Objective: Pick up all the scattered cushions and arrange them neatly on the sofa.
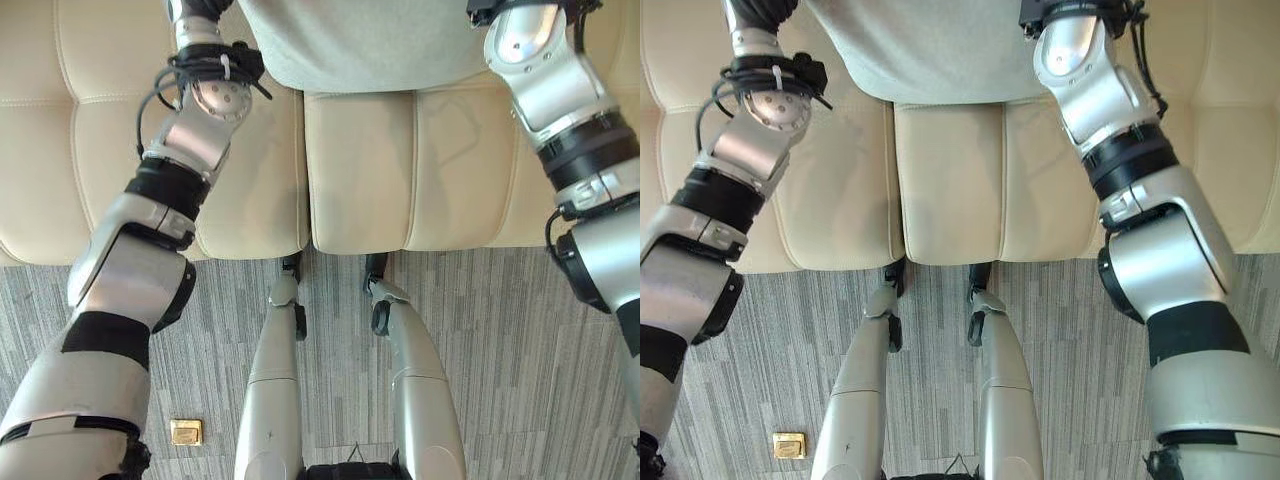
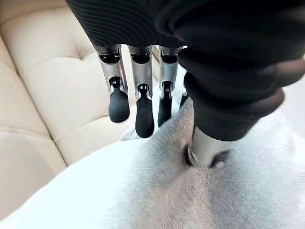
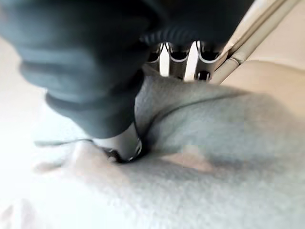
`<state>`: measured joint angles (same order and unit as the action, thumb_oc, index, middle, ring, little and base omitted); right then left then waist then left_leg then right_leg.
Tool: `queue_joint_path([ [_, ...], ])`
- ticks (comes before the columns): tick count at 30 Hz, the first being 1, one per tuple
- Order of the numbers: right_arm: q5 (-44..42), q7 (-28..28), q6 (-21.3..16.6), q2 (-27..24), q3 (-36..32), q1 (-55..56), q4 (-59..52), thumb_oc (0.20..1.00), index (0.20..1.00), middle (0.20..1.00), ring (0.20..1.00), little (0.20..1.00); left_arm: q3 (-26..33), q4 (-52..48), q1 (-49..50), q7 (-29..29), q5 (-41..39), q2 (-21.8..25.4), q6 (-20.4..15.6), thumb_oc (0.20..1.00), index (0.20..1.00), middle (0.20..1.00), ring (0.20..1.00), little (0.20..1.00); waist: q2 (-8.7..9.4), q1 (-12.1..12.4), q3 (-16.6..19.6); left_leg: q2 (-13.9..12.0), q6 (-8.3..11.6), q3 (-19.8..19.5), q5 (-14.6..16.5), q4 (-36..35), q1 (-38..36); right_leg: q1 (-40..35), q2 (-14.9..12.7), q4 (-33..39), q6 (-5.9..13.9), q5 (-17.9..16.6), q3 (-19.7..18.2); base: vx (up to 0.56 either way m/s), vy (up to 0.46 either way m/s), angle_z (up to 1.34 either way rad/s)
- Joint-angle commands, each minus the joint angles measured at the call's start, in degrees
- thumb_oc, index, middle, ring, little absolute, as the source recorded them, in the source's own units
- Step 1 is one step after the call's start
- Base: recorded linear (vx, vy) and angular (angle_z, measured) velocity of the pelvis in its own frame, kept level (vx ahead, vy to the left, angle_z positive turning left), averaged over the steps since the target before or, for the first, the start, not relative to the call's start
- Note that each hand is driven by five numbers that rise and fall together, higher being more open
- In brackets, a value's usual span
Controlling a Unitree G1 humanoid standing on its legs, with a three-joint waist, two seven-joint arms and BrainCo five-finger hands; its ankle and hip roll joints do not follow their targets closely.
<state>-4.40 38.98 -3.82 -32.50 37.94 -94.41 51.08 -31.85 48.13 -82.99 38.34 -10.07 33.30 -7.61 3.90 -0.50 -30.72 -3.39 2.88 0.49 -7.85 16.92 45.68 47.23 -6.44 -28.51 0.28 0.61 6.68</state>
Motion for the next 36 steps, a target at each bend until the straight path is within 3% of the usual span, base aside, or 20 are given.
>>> queue_joint_path([
  [1,-3.1,-4.9,1.9,2.7,4.1,2.4,1.9,1.0,1.0,1.0,1.0,1.0,2.1,0.7,-2.5,-5.1,-15.2,-2.6,-6.7,1.0,1.0,1.0,1.0,1.0,0.21,0.7,6.4,1.3,1.97,-1.8,10.5,3.6,0.7,-6.2,-1.2,7.7,6.61,5.1,-1.2,0.0,0.0,0.0],
  [3,-7.0,-5.9,3.1,1.5,4.4,1.4,3.5,1.0,1.0,1.0,1.0,1.0,2.6,2.7,-2.9,-8.6,-26.3,-3.6,-7.8,1.0,1.0,1.0,1.0,1.0,0.17,0.8,6.5,1.5,2.18,-1.8,9.8,1.9,-1.2,-7.8,-1.1,9.2,6.73,4.5,-1.0,-0.04,0.007,0.06],
  [4,-10.5,-5.7,2.9,1.2,2.9,2.2,3.4,1.0,1.0,1.0,1.0,1.0,3.1,2.5,-2.8,-10.1,-31.4,-4.0,-8.3,1.0,1.0,1.0,1.0,1.0,-0.08,0.8,6.2,1.7,1.94,-1.5,7.7,0.8,-1.5,-8.2,-1.3,10.3,6.59,2.7,-0.5,-0.06,0.025,0.07],
  [5,-18.8,-4.5,0.6,1.5,-1.8,4.6,2.0,1.0,1.0,1.0,1.0,1.0,3.8,2.2,-2.5,-12.3,-37.2,-3.9,-8.3,1.0,1.0,1.0,1.0,1.0,-0.49,1.0,6.6,1.9,2.1,-1.6,7.2,-0.7,-3.7,-10.3,-1.3,11.7,6.81,2.2,-0.4,-0.06,0.033,0.04],
  [7,-26.9,-2.0,-3.2,2.2,-9.3,7.9,-2.0,1.0,1.0,1.0,1.0,1.0,4.5,1.4,-1.7,-13.7,-39.1,-2.0,-7.6,1.0,1.0,1.0,1.0,1.0,-1.18,1.0,7.6,2.1,2.25,-1.6,6.5,-3.6,-7.5,-13.4,-1.3,13.9,7.08,1.7,-0.2,0.06,0.019,0.01],
  [10,-30.6,0.3,-5.5,4.1,-15.5,11.4,-3.6,1.0,1.0,1.0,1.0,1.0,6.4,1.5,0.6,-13.7,-42.1,-1.9,-7.9,1.0,1.0,1.0,1.0,1.0,-1.21,0.8,9.0,2.2,2.24,-1.5,6.2,-5.9,-11.3,-16.9,-1.4,16.1,7.3,1.0,-0.2,0.07,0.026,0.06],
  [15,-29.9,2.2,-4.2,6.1,-17.7,15.0,-2.1,1.0,1.0,1.0,1.0,1.0,8.8,0.7,5.2,-12.9,-43.0,-1.5,-8.1,1.0,1.0,1.0,1.0,1.0,-1.01,0.4,11.3,2.1,2.13,-0.9,6.0,-9.1,-16.6,-22.2,-1.4,20.3,7.67,-0.4,-0.3,0.06,0.039,0.0],
  [19,-23.0,2.0,-2.1,6.6,-19.9,23.3,-6.9,1.0,1.0,1.0,1.0,1.0,11.2,-5.0,14.3,-13.2,-37.0,1.0,-6.9,1.0,1.0,1.0,1.0,1.0,-1.13,0.5,13.0,2.2,1.87,-0.4,5.4,-11.2,-20.1,-25.3,-1.5,22.4,7.66,-1.6,-0.4,0.05,0.03,-0.07],
  [22,-15.4,-2.2,-0.7,4.2,-22.3,36.4,-13.2,1.0,1.0,1.0,1.0,1.0,13.6,-10.9,27.3,-16.4,-25.1,6.4,-4.8,1.0,1.0,1.0,1.0,1.0,-1.46,0.4,15.0,2.0,1.76,0.4,5.6,-13.6,-24.7,-29.0,-1.7,24.3,7.94,-2.1,-0.6,0.1,0.066,-0.08],
  [25,-13.0,-7.1,-0.4,3.2,-24.0,46.6,-19.0,1.0,1.0,1.0,1.0,1.0,16.9,-14.5,38.0,-18.4,-19.9,7.9,-3.8,1.0,1.0,1.0,1.0,1.0,-1.46,0.0,16.4,1.7,1.66,1.1,5.2,-14.9,-26.7,-30.6,-1.8,25.4,8.08,-2.7,-0.7,0.07,0.048,-0.11],
  [26,-10.9,-11.6,-0.9,2.9,-25.9,56.3,-24.6,1.0,1.0,1.0,1.0,1.0,20.1,-17.4,48.1,-20.9,-15.1,7.8,-2.6,1.0,1.0,1.0,1.0,1.0,-1.5,-0.3,17.4,1.4,1.55,1.6,5.4,-15.7,-28.8,-32.2,-1.9,26.2,8.23,-2.8,-0.8,0.11,0.062,-0.16],
  [27,-10.8,-11.7,-0.7,2.9,-25.8,57.0,-25.0,1.0,1.0,1.0,1.0,1.0,20.3,-17.9,48.9,-20.9,-14.9,7.8,-2.5,1.0,1.0,1.0,1.0,1.0,-1.54,-0.3,17.7,1.4,1.55,1.7,5.4,-15.8,-29.1,-32.4,-1.8,26.3,8.23,-2.8,-0.8,0.14,0.068,-0.18],
  [28,-9.3,-16.6,-1.2,2.4,-28.3,66.1,-27.8,1.0,1.0,1.0,1.0,1.0,23.1,-20.8,58.5,-23.5,-8.9,7.8,-2.0,1.0,1.0,1.0,1.0,1.0,-1.56,-0.6,18.9,1.4,1.43,2.0,5.5,-16.7,-31.0,-34.0,-1.9,27.0,8.47,-2.9,-0.9,0.07,0.029,-0.14],
  [29,-9.2,-16.7,-1.2,2.4,-28.2,66.5,-28.1,1.0,1.0,1.0,1.0,1.0,23.2,-21.1,59.0,-23.5,-8.7,7.8,-1.9,1.0,1.0,1.0,1.0,1.0,-1.58,-0.6,19.1,1.4,1.43,2.0,5.5,-16.9,-31.2,-34.2,-1.9,27.1,8.48,-2.9,-0.9,0.11,0.061,-0.14],
  [30,-6.9,-19.7,-1.3,2.2,-30.4,72.5,-28.9,1.0,1.0,1.0,1.0,1.0,25.6,-22.3,66.2,-25.5,-4.2,7.0,-1.3,1.0,1.0,1.0,1.0,1.0,-1.83,-0.8,20.2,1.3,1.34,2.4,5.6,-17.9,-33.0,-35.5,-2.0,27.7,8.58,-2.8,-0.8,0.08,0.041,-0.09],
  [36,-2.7,-24.4,-0.5,3.7,-34.1,84.1,-26.7,1.0,1.0,1.0,1.0,1.0,28.8,-19.4,77.3,-28.5,2.5,1.7,0.4,1.0,1.0,1.0,1.0,1.0,-2.17,-1.3,22.7,1.4,1.11,2.7,5.5,-20.6,-37.1,-38.8,-1.9,29.3,8.91,-3.0,-0.5,0.05,0.028,-0.01],
])
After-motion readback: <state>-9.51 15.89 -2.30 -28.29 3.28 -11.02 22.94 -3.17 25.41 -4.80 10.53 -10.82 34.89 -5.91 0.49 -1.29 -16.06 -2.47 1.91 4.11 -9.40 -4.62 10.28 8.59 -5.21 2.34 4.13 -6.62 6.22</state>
